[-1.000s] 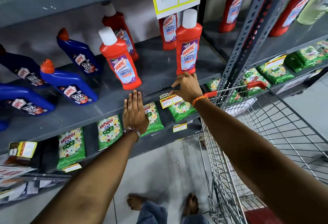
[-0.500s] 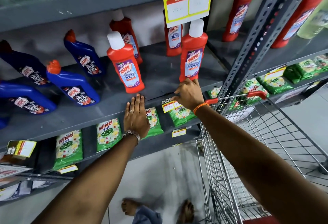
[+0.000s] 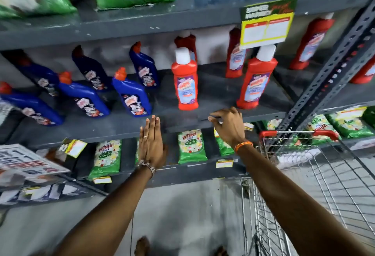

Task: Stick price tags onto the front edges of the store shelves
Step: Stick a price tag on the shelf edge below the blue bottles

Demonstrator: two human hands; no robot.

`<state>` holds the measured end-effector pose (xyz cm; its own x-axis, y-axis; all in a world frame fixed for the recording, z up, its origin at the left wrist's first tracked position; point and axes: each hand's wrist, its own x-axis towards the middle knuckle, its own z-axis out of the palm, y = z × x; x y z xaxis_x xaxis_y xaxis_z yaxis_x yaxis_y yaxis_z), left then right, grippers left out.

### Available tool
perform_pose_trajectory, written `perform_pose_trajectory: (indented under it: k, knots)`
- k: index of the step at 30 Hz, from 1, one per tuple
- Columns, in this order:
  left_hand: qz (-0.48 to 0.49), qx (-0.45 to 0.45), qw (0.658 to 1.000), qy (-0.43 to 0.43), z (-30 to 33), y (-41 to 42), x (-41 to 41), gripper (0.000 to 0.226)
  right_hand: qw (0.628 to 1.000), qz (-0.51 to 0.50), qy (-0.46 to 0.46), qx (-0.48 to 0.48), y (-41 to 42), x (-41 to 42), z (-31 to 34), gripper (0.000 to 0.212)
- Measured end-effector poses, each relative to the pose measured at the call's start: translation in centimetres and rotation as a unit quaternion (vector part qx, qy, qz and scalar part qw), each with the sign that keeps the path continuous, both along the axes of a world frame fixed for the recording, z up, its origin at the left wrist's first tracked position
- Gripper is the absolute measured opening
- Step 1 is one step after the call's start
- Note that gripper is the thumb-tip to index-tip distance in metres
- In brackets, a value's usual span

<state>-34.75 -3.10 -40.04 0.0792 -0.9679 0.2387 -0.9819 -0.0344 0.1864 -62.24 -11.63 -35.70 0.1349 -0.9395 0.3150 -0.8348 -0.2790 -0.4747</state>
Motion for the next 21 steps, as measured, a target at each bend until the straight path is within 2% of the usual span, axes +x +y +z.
perform_pose_trajectory:
  k: [2, 6, 8, 12, 14, 17, 18, 21]
  knots:
    - [0.029, -0.013, 0.999, 0.014, 0.5, 1.8, 3.4, 0.094, 0.999, 0.029, -0.018, 0.007, 0.7, 3.6, 0.3, 0.018]
    - [0.073, -0.044, 0.996, 0.033, 1.4, 4.9, 10.5, 0.087, 0.994, 0.093, -0.052, -0.010, 1.7, 10.7, 0.5, 0.028]
    - [0.103, -0.054, 0.992, 0.047, 1.6, 6.6, 14.9, 0.084, 0.992, 0.108, -0.069, -0.015, 2.2, 14.9, 0.6, 0.021]
    - [0.220, -0.122, 0.959, 0.128, 2.5, 10.5, 22.9, 0.068, 0.987, 0.143, -0.072, 0.009, 3.7, 23.9, 1.3, 0.017]
    - [0.301, -0.129, 0.921, 0.212, 1.7, 11.6, 26.7, 0.067, 0.984, 0.162, -0.069, 0.023, 4.1, 28.0, 1.4, 0.024]
    - [0.322, -0.154, 0.849, 0.390, 1.1, 12.3, 31.0, 0.069, 0.979, 0.200, -0.029, 0.037, 4.7, 33.8, 1.3, 0.036]
    - [0.311, -0.149, 0.817, 0.463, 1.6, 12.3, 31.9, 0.059, 0.976, 0.213, -0.017, 0.041, 5.1, 35.8, 1.3, 0.040]
    - [0.268, -0.095, 0.686, 0.670, 1.8, 11.2, 33.3, 0.004, 0.968, 0.244, 0.019, 0.061, 6.0, 40.6, 1.4, 0.053]
